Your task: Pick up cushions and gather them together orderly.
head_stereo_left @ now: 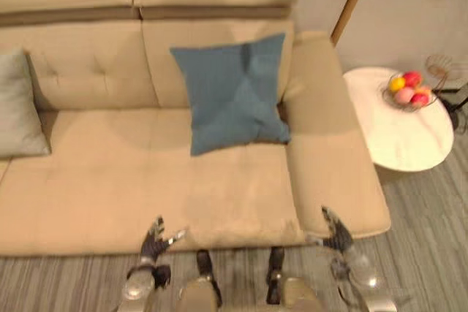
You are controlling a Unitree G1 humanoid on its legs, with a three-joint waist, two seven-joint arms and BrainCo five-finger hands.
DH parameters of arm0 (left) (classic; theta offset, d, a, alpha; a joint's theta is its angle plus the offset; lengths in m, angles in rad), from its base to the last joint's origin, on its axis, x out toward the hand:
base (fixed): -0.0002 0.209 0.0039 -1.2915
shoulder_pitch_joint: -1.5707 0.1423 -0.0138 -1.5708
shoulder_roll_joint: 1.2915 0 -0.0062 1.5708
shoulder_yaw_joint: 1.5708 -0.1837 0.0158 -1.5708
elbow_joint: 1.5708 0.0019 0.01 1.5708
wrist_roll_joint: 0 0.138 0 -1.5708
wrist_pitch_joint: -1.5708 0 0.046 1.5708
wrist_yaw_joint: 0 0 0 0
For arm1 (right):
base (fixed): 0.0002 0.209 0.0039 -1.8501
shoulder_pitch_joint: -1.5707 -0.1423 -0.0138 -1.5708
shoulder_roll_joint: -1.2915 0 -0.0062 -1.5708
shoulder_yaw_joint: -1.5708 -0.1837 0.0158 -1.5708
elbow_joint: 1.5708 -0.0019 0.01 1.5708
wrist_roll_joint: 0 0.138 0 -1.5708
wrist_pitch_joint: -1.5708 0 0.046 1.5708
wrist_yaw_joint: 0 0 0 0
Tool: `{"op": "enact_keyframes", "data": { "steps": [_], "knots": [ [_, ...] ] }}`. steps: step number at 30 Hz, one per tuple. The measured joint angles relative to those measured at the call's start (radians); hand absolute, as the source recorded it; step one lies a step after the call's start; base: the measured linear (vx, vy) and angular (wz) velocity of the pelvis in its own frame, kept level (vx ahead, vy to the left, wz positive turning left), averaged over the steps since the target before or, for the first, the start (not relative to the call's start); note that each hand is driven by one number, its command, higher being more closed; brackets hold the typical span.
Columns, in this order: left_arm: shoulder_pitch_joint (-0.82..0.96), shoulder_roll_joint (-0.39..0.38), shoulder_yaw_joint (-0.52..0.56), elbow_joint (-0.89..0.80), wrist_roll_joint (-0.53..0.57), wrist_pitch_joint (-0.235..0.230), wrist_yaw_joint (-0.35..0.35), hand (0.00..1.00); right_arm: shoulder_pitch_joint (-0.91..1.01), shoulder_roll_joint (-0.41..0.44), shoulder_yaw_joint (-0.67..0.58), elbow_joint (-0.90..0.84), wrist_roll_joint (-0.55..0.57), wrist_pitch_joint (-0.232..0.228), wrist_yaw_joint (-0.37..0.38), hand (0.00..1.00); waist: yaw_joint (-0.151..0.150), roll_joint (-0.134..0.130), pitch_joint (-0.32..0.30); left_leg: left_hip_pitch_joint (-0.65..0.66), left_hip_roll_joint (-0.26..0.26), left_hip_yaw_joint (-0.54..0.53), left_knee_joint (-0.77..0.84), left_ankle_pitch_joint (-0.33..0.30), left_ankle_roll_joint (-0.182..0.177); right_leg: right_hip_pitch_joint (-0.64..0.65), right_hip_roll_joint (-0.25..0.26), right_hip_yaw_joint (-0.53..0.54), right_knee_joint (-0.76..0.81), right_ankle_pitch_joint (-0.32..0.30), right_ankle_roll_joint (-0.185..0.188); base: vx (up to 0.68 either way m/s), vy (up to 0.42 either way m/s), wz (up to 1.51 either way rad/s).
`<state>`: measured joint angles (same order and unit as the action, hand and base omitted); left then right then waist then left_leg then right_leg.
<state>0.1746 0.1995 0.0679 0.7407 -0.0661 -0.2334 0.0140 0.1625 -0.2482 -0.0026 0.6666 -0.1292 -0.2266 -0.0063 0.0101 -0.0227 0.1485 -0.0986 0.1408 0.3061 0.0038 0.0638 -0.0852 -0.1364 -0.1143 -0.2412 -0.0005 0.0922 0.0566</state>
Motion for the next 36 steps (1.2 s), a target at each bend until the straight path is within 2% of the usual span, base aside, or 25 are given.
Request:
{"op": "enact_keyframes", "data": {
  "steps": [5, 10, 11, 12, 13, 14, 15, 16, 17, 18, 19, 20, 21, 22, 23, 24, 25, 26, 27, 29, 30, 32, 33, 34, 36],
  "knots": [
    [0.043, 0.001, 0.014, 0.119, 0.085, 0.019, -0.037, 0.00, 0.050, 0.000, -0.041, 0.172, -0.050, 0.032, 0.024, 0.00, -0.012, 0.002, -0.063, 0.102, -0.032, 0.003, -0.073, 0.000, 0.000, 0.056, -0.013, 0.022, -0.013, -0.011, 0.017, 0.06, 0.051, -0.08],
    [0.042, 0.008, 0.013, 0.133, 0.100, 0.026, -0.038, 0.00, 0.033, -0.001, -0.041, 0.189, -0.063, 0.039, 0.031, 0.00, -0.025, -0.001, -0.071, 0.097, -0.042, 0.039, -0.060, -0.001, 0.007, 0.029, -0.020, 0.061, 0.009, 0.009, 0.034, 0.03, 0.021, -0.23],
    [0.031, 0.010, 0.012, 0.131, 0.099, 0.027, -0.040, 0.00, 0.027, -0.002, -0.043, 0.189, -0.058, 0.039, 0.030, 0.00, -0.025, -0.002, -0.070, 0.065, -0.039, 0.045, -0.014, -0.009, 0.027, -0.011, -0.029, 0.072, 0.056, 0.015, 0.037, -0.04, 0.029, -0.26],
    [0.010, 0.010, 0.012, 0.114, 0.098, 0.029, -0.045, 0.00, 0.020, -0.006, -0.046, 0.191, -0.052, 0.040, 0.030, 0.00, -0.025, 0.000, -0.068, 0.013, -0.036, 0.052, 0.053, -0.025, 0.052, -0.067, -0.039, 0.097, 0.115, 0.035, 0.065, -0.09, 0.056, -0.27],
    [0.007, 0.008, 0.012, 0.091, 0.097, 0.029, -0.049, 0.00, 0.015, -0.010, -0.046, 0.191, -0.040, 0.041, 0.030, 0.00, -0.021, 0.014, -0.067, -0.012, -0.012, 0.054, 0.072, -0.030, 0.074, -0.067, -0.036, 0.110, 0.106, 0.041, 0.104, -0.10, 0.023, -0.18],
    [0.003, 0.011, 0.013, 0.073, 0.096, 0.025, -0.052, 0.00, -0.008, -0.012, -0.046, 0.191, -0.035, 0.043, 0.030, 0.00, -0.030, 0.027, -0.044, -0.015, 0.000, 0.051, 0.085, -0.042, 0.075, -0.095, -0.037, 0.114, 0.260, -0.054, 0.088, -0.12, -0.002, 0.16],
    [-0.004, 0.018, 0.011, 0.048, 0.094, 0.023, -0.053, 0.00, -0.005, -0.004, -0.037, 0.193, -0.028, 0.049, 0.031, 0.00, -0.046, 0.023, -0.033, -0.017, -0.006, 0.026, 0.113, -0.041, 0.076, -0.145, -0.058, 0.135, 0.615, -0.209, 0.084, -0.08, -0.076, 0.44],
    [0.001, 0.023, 0.012, 0.042, 0.093, 0.025, -0.052, 0.00, -0.002, 0.007, -0.037, 0.199, -0.027, 0.049, 0.031, 0.00, -0.048, 0.017, -0.028, -0.020, -0.012, 0.008, 0.132, -0.039, 0.076, -0.121, -0.060, 0.142, 0.739, -0.258, 0.111, -0.09, -0.079, 0.52],
    [0.005, 0.022, 0.012, 0.039, 0.086, 0.027, -0.052, 0.00, -0.001, 0.010, -0.036, 0.205, -0.025, 0.050, 0.031, 0.00, -0.047, 0.007, -0.028, -0.025, -0.017, 0.000, 0.146, -0.039, 0.076, -0.090, -0.060, 0.142, 0.765, -0.273, 0.117, -0.13, -0.158, 0.44],
    [0.010, 0.018, 0.013, 0.028, 0.077, 0.030, -0.048, 0.00, -0.002, 0.012, -0.036, 0.207, -0.025, 0.050, 0.030, 0.00, -0.036, -0.016, -0.022, -0.049, -0.025, -0.008, 0.187, -0.038, 0.074, -0.021, -0.060, 0.135, 0.692, -0.339, 0.103, -0.12, -0.113, 0.21],
    [0.011, 0.018, 0.013, 0.025, 0.076, 0.030, -0.046, 0.00, -0.006, 0.010, -0.036, 0.207, -0.024, 0.051, 0.028, 0.00, -0.025, -0.018, -0.021, -0.067, -0.021, -0.008, 0.203, -0.036, 0.072, -0.004, -0.047, 0.130, 0.646, -0.364, 0.091, -0.26, -0.164, 0.01],
    [0.010, -0.001, 0.009, 0.017, 0.073, 0.031, -0.040, 0.00, -0.032, 0.003, -0.037, 0.205, -0.018, 0.051, 0.024, 0.00, -0.003, -0.016, -0.024, -0.110, 0.001, -0.007, 0.216, -0.023, 0.054, 0.017, -0.014, 0.121, 0.526, -0.390, 0.051, -0.29, -0.103, -0.20],
    [0.001, -0.034, 0.001, 0.016, 0.069, 0.034, -0.035, 0.00, -0.082, -0.008, -0.039, 0.202, -0.013, 0.050, 0.017, 0.00, 0.007, 0.033, 0.007, -0.150, 0.034, -0.020, 0.206, 0.002, 0.034, 0.037, 0.030, 0.099, 0.416, -0.374, -0.008, -0.37, -0.104, -0.09],
    [0.002, -0.047, -0.001, 0.013, 0.064, 0.033, -0.036, 0.00, -0.098, -0.012, -0.039, 0.199, -0.002, 0.050, 0.009, 0.00, 0.005, 0.060, 0.027, -0.152, 0.053, -0.032, 0.186, 0.014, 0.017, 0.044, 0.055, 0.087, 0.387, -0.349, -0.023, -0.38, -0.063, 0.03],
    [0.007, -0.055, -0.001, 0.013, 0.054, 0.034, -0.035, 0.00, -0.099, -0.013, -0.039, 0.198, 0.007, 0.053, 0.005, 0.00, 0.004, 0.072, 0.033, -0.146, 0.062, -0.031, 0.156, 0.016, 0.010, 0.040, 0.069, 0.082, 0.378, -0.330, -0.032, -0.41, -0.061, 0.14],
    [0.022, -0.059, -0.001, 0.008, 0.035, 0.033, -0.034, 0.00, -0.098, -0.014, -0.039, 0.183, 0.018, 0.058, 0.005, 0.00, 0.006, 0.077, 0.032, -0.134, 0.064, -0.031, 0.108, -0.010, -0.044, 0.031, 0.074, 0.074, 0.360, -0.308, -0.050, -0.39, -0.060, 0.09],
    [0.024, -0.057, -0.001, 0.004, 0.035, 0.033, -0.034, 0.00, -0.093, -0.014, -0.040, 0.173, 0.023, 0.058, 0.004, 0.00, 0.005, 0.062, 0.034, -0.138, 0.061, -0.028, 0.110, -0.014, -0.049, 0.025, 0.067, 0.068, 0.346, -0.304, -0.062, -0.33, -0.048, 0.15],
    [0.027, -0.057, -0.001, 0.003, 0.035, 0.034, -0.034, 0.00, -0.091, -0.015, -0.059, 0.162, 0.025, 0.056, 0.000, 0.00, 0.005, 0.058, 0.035, -0.165, 0.053, -0.028, 0.185, -0.019, -0.027, 0.007, 0.052, 0.056, 0.335, -0.291, -0.082, -0.27, -0.031, 0.11],
    [0.030, -0.058, 0.000, 0.003, 0.035, 0.034, -0.034, 0.00, -0.090, -0.016, -0.081, 0.162, 0.037, 0.057, -0.010, 0.00, 0.006, 0.052, 0.034, -0.180, 0.042, -0.024, 0.312, -0.052, 0.021, -0.009, 0.029, 0.046, 0.319, -0.266, -0.093, -0.25, -0.032, 0.04],
    [0.038, -0.057, 0.003, 0.002, 0.035, 0.034, -0.034, 0.00, -0.085, -0.018, -0.086, 0.161, 0.044, 0.058, -0.011, 0.00, 0.005, 0.053, 0.033, -0.160, 0.033, -0.026, 0.424, -0.100, 0.046, -0.007, 0.021, 0.047, 0.289, -0.235, -0.087, -0.15, 0.017, -0.05],
    [0.042, -0.057, 0.004, 0.002, 0.035, 0.034, -0.035, 0.00, -0.074, -0.017, -0.088, 0.161, 0.044, 0.058, -0.010, 0.00, 0.003, 0.059, 0.029, -0.103, 0.033, -0.032, 0.463, -0.163, 0.034, -0.008, 0.024, 0.047, 0.263, -0.204, -0.085, -0.10, 0.057, -0.02],
    [0.038, -0.057, 0.004, 0.001, 0.035, 0.034, -0.035, 0.00, -0.062, -0.014, -0.097, 0.161, 0.044, 0.059, -0.009, 0.00, 0.002, 0.064, 0.026, -0.028, 0.030, -0.033, 0.390, -0.204, 0.012, -0.008, 0.029, 0.044, 0.239, -0.179, -0.072, -0.08, 0.103, 0.08],
    [0.031, -0.057, 0.005, -0.004, 0.036, 0.033, -0.035, 0.00, -0.055, -0.013, -0.118, 0.161, 0.044, 0.060, -0.009, 0.00, 0.000, 0.082, 0.014, 0.034, 0.012, -0.040, 0.247, -0.205, 0.008, -0.006, 0.038, 0.037, 0.204, -0.152, -0.044, -0.08, 0.125, 0.14],
    [0.028, -0.055, 0.007, -0.004, 0.036, 0.033, -0.034, 0.00, -0.047, -0.011, -0.124, 0.161, 0.044, 0.060, -0.009, 0.00, -0.002, 0.079, 0.010, 0.047, 0.005, -0.040, 0.204, -0.205, 0.008, -0.003, 0.038, 0.033, 0.186, -0.134, -0.038, -0.10, 0.158, 0.21],
    [0.022, -0.042, 0.008, -0.004, 0.037, 0.034, -0.035, 0.00, -0.036, 0.004, -0.156, 0.150, 0.044, 0.060, -0.010, 0.00, -0.014, 0.048, -0.011, 0.067, -0.038, -0.047, 0.098, -0.146, 0.025, 0.020, 0.021, 0.018, 0.099, -0.066, -0.027, -0.08, 0.135, 0.22]
  ]
}}
